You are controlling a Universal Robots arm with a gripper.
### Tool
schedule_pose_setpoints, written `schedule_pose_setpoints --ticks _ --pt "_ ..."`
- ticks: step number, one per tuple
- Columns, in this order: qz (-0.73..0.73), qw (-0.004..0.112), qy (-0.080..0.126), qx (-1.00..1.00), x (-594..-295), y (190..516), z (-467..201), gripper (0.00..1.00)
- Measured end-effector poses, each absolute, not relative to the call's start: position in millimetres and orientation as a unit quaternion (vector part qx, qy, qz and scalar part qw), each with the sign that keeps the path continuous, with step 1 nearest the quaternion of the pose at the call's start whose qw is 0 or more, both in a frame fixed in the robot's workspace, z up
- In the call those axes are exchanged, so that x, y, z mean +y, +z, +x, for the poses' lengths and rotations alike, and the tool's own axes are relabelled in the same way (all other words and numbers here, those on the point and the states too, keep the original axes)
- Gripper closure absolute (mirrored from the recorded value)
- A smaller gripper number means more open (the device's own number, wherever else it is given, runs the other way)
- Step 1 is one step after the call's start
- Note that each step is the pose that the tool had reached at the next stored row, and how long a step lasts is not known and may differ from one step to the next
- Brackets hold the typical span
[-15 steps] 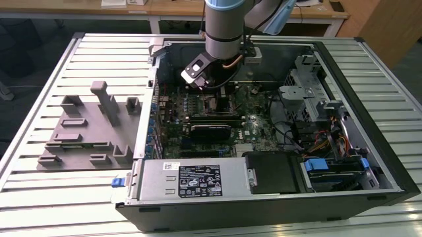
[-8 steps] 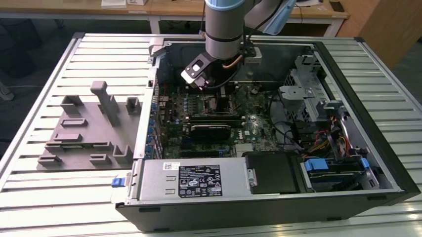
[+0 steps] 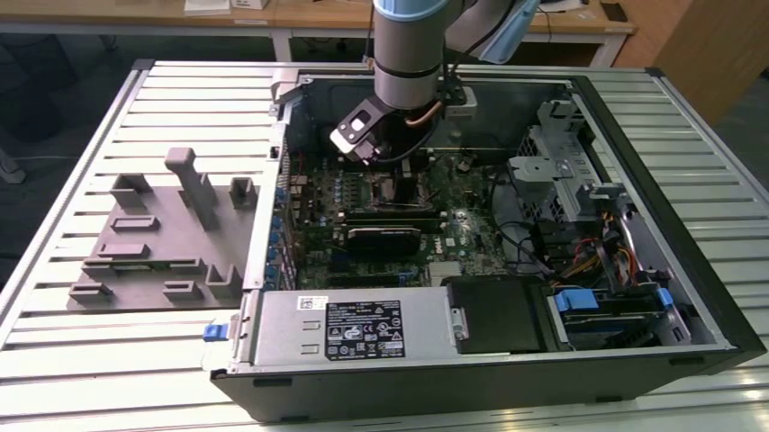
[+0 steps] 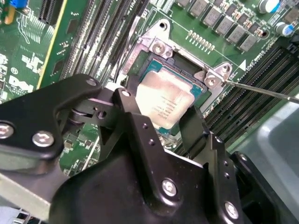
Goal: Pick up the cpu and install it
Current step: 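Place the cpu into insertion slot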
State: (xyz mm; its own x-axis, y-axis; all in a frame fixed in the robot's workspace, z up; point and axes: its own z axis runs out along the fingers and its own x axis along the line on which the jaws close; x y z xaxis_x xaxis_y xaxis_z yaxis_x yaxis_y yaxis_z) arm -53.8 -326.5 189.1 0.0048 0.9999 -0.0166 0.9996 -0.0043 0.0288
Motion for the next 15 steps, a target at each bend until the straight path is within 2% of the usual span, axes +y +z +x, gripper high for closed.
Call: schedule_pose_setpoints --ticks 15 --pt "0.709 0.016 0.004 0.705 -327 210 -54 0.39"
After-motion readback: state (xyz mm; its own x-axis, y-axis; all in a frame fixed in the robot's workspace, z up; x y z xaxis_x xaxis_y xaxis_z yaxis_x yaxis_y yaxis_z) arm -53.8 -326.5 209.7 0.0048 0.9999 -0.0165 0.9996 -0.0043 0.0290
